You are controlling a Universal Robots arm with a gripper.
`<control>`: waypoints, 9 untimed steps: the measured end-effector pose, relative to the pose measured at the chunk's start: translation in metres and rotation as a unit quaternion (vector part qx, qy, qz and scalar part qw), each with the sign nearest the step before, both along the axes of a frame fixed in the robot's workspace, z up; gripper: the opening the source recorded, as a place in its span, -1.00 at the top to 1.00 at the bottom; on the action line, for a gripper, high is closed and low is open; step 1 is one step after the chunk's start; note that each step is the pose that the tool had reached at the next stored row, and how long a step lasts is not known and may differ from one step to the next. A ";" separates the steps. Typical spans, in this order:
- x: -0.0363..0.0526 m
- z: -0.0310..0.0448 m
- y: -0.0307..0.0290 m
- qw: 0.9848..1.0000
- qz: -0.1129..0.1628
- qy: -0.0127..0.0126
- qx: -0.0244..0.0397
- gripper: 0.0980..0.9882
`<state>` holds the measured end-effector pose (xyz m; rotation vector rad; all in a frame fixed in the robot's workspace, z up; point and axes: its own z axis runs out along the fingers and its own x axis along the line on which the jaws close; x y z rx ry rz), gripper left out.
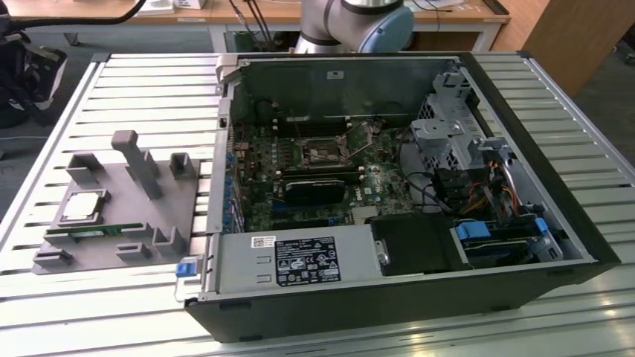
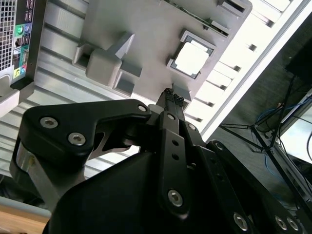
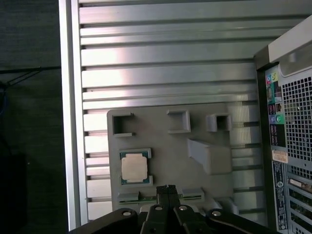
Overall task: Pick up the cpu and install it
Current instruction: 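Reach for the cpu, then pick up the cpu and move it towards the insertion slot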
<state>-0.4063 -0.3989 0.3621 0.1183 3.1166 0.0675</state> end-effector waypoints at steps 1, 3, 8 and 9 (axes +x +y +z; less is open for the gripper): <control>-0.0010 -0.0001 0.0000 1.000 0.000 0.000 0.000 0.98; -0.0026 -0.0003 0.0000 1.000 0.000 0.000 0.000 0.98; -0.0050 -0.0009 0.0000 1.000 0.000 0.000 0.000 0.98; -0.0052 -0.0011 0.0000 1.000 0.000 0.000 0.000 0.98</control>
